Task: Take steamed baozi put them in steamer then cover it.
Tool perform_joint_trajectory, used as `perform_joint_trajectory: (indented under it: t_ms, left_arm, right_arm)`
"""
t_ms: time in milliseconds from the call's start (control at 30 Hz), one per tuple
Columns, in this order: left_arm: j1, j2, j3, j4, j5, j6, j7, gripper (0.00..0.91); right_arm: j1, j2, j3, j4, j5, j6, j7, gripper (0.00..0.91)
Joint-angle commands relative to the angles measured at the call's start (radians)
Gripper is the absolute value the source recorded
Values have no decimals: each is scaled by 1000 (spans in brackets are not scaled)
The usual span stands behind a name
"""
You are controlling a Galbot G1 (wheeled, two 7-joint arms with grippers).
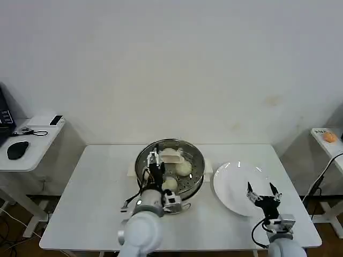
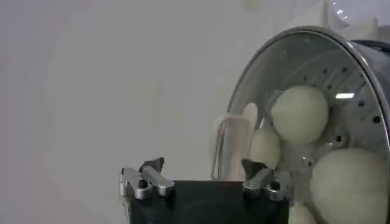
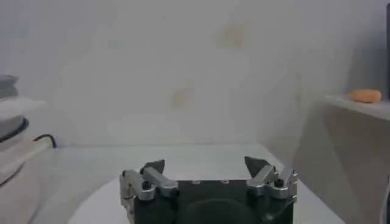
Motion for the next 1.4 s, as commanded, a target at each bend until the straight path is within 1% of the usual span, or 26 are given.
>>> perform_joint_trajectory:
  t_ms: [33,100,133,167,200,233,300,333,367,400,467,500,533,567,633,667,700,767,833,967,1100,1300,1400]
  left_arm:
    - [138,118,-166,-249,-394,-7,-113,907]
    - [166,156,-284,-262,-642,-27,-168,907]
    - [183,168,-344,-254,-739,-59,-213,907]
    - [198,174,-419,-236,-880,-106,-251,907]
    - [209,177,-473,-210,-968,-153,-254,907]
    - [214,182,-521,-194,-1022,-169,-250,907]
    - [234,193,-621,-129,-1247,-182,-273,907]
    - [243,198,-635,-109,-1282,-187,-284,907]
    - [254,203,-655,-79,-1330,-215,-297,907]
    - [273,204,-668,-31,-1365,-271,-323,907]
    - [302,203,-672,38,-1375,-357,-358,907]
    - [316,202,-675,61,-1389,-393,-359,907]
    - [332,201,-673,92,-1399,-421,-371,907]
    - [345,199,-664,116,-1411,-460,-401,907]
    - [370,193,-645,160,-1418,-491,-455,907]
    - [391,193,-637,177,-1419,-519,-462,907]
    - [409,195,-631,185,-1424,-533,-465,907]
    - [435,190,-629,189,-1449,-533,-464,907]
    - [452,184,-629,186,-1459,-528,-469,907]
    - [491,167,-632,163,-1516,-471,-457,907]
    - [522,146,-612,136,-1534,-437,-444,907]
    - [553,122,-595,106,-1547,-410,-425,907]
    - [565,113,-598,99,-1556,-406,-426,907]
  right_arm:
    - [5,-33,-34,6,65,-17,4,907]
    - [7,-47,-46,11,66,-31,2,907]
    - [8,-55,-54,13,73,-34,5,907]
    - [7,-65,-67,16,85,-35,9,907]
    - [5,-80,-84,20,95,-39,16,907]
    - [4,-87,-93,23,96,-41,19,907]
    - [0,-109,-117,28,101,-45,29,907]
    - [-1,-117,-125,32,102,-46,30,907]
    - [-2,-123,-132,36,107,-48,35,907]
    - [-1,-134,-142,38,115,-50,37,907]
    - [2,-140,-149,34,125,-37,41,907]
    - [12,-135,-152,26,110,-34,60,907]
    - [13,-135,-151,23,104,-32,60,907]
    - [11,-137,-156,22,79,-33,57,907]
    - [7,-141,-177,30,106,-36,62,907]
    - [6,-146,-188,40,153,-45,60,907]
    - [6,-147,-194,42,155,-48,59,907]
    - [7,-153,-205,41,135,-59,59,907]
    - [4,-173,-228,41,147,-59,76,907]
    - [-15,-210,-239,66,179,-66,76,907]
    - [-15,-229,-240,62,181,-68,81,907]
    - [-24,-257,-250,77,177,-56,70,907]
    - [-22,-260,-252,72,164,-68,89,907]
